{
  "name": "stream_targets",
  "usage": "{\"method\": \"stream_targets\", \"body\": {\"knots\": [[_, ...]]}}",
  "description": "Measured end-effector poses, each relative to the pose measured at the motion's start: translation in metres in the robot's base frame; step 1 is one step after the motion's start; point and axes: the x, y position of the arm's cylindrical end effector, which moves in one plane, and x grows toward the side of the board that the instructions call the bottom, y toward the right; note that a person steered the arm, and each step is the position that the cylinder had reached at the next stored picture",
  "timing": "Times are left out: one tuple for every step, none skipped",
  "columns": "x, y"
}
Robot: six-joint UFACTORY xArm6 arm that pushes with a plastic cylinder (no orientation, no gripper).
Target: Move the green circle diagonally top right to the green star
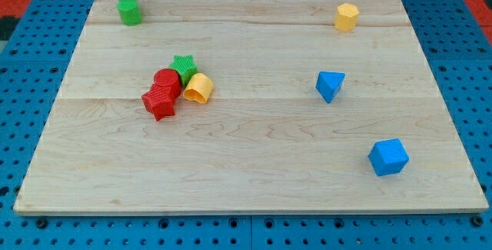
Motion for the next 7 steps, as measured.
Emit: {"method": "stream_targets", "body": {"knots": [[0.035,0.027],[0.004,-0.018],[-0.007,-0.07],[0.035,-0.063],[0.035,-0.017],[0.035,0.028],[0.035,0.033]]}}
